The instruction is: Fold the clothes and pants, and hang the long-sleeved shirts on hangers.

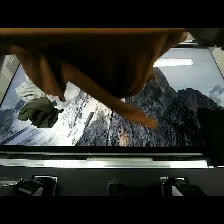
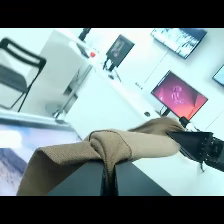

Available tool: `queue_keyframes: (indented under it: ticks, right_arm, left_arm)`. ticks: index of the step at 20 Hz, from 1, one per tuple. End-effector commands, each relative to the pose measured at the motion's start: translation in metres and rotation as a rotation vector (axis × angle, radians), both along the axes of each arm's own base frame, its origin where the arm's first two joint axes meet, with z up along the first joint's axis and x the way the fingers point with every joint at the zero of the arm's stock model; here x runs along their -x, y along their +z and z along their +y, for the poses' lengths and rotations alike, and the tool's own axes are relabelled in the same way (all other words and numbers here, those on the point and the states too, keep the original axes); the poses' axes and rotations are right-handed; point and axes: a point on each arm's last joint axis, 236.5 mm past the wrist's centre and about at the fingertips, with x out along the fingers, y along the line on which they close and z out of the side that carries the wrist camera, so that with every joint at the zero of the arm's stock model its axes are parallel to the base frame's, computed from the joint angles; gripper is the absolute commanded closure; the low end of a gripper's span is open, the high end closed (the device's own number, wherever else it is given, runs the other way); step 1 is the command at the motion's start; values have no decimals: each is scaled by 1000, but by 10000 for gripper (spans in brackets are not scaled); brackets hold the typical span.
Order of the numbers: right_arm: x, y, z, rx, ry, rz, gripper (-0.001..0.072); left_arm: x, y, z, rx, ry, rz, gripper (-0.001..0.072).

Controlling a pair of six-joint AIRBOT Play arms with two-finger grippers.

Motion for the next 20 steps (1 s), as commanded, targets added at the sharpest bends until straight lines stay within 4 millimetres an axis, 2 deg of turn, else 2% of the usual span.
queue_keyframes:
  ticks: [1, 3, 5, 6, 8, 10, 12, 13, 14, 15, 16, 17, 18, 19, 20]
  right_arm:
    - [26, -13, 3, 22, 24, 85, 680]
    - [10, -77, -3, 90, 25, 299, 680]
    - [-20, -141, -6, 99, 23, 472, 680]
    - [-38, -173, -6, 81, 19, 546, 680]
    - [-75, -245, -6, 6, -21, 712, 680]
    - [-100, -317, -4, -89, -72, 889, 680]
    - [-106, -374, 5, -154, -69, 1052, 680]
    - [-105, -394, 10, -174, -51, 1121, 680]
    - [-103, -409, 13, -184, -41, 1168, 680]
    - [-101, -419, 14, -178, -36, 1194, 680]
    - [-102, -424, 11, -165, -37, 1193, 680]
    - [-104, -425, 6, -135, -47, 1174, 680]
    - [-106, -424, -2, -76, -53, 1141, 680]
    - [-106, -422, -13, -4, -71, 1115, 680]
    - [-105, -422, -28, 76, -101, 1092, 680]
  left_arm:
    - [-3, -1, 3, -67, 38, -30, 681]
    - [-32, -41, 1, -150, 71, 42, 681]
    - [-71, -96, -5, -197, 81, 161, 681]
    - [-93, -129, -8, -212, 87, 230, 681]
    - [-136, -210, -16, -254, 93, 399, 680]
    - [-163, -284, -29, -296, 70, 557, 679]
    - [-171, -353, -56, -290, 5, 725, 679]
    - [-168, -379, -71, -278, -31, 798, 678]
    - [-161, -402, -84, -270, -72, 870, 678]
    - [-154, -417, -93, -264, -106, 924, 645]
    - [-146, -426, -98, -272, -139, 964, 476]
    - [-140, -427, -94, -287, -169, 984, 216]
    - [-131, -422, -83, -321, -218, 994, 22]
    - [-122, -418, -63, -366, -258, 1025, 3]
    - [-108, -417, -31, -430, -277, 1083, 3]
